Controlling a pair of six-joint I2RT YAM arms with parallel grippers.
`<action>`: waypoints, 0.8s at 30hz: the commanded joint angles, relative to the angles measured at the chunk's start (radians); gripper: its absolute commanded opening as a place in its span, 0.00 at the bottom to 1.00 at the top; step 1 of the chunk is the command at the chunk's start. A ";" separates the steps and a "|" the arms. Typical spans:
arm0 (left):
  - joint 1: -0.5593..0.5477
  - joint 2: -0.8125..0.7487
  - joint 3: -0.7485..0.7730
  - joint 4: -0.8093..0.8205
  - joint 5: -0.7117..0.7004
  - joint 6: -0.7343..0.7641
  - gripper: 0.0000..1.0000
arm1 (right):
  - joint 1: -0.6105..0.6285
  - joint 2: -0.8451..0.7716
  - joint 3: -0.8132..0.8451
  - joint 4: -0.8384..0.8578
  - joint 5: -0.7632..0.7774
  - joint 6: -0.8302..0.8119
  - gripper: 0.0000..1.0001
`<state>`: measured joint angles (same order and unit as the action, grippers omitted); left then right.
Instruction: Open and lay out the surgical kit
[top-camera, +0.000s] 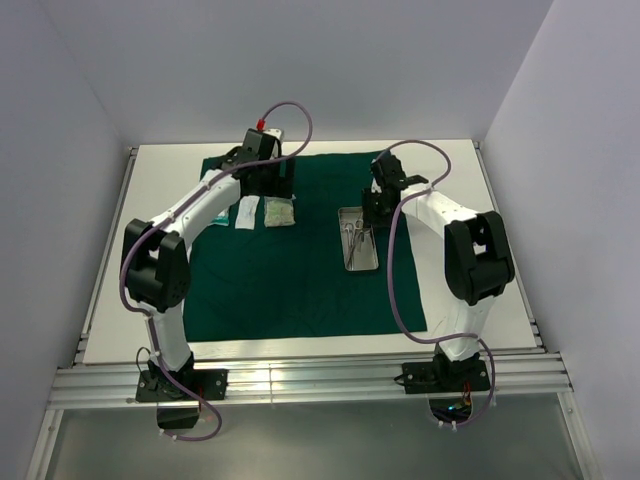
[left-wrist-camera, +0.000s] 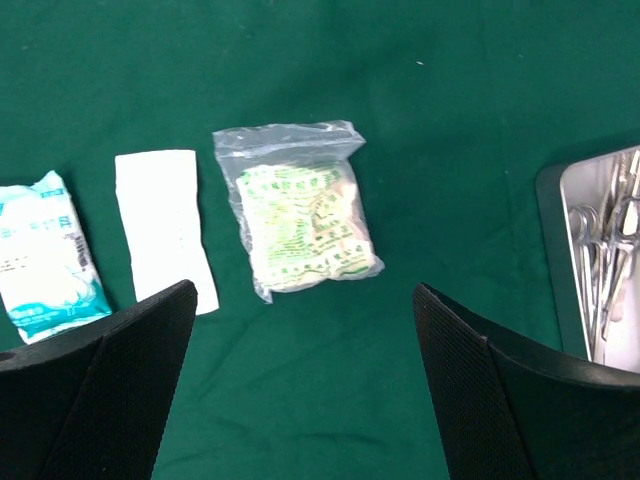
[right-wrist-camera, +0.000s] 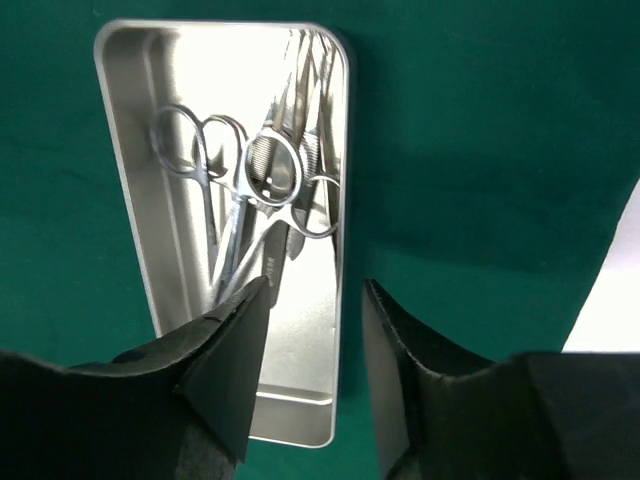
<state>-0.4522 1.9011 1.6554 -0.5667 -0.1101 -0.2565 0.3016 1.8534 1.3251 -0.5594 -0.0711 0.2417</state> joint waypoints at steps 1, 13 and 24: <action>0.021 -0.005 0.011 0.001 -0.006 -0.017 0.93 | 0.005 -0.080 0.075 -0.004 -0.004 0.036 0.47; 0.125 -0.002 0.058 -0.050 -0.048 -0.039 0.94 | 0.103 0.003 0.114 -0.033 0.016 0.169 0.43; 0.135 -0.036 0.032 -0.058 -0.049 -0.067 0.95 | 0.110 0.047 0.091 -0.065 0.106 0.215 0.45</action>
<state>-0.3130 1.9022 1.6741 -0.6159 -0.1471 -0.3027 0.4126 1.8900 1.4284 -0.6098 -0.0265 0.4297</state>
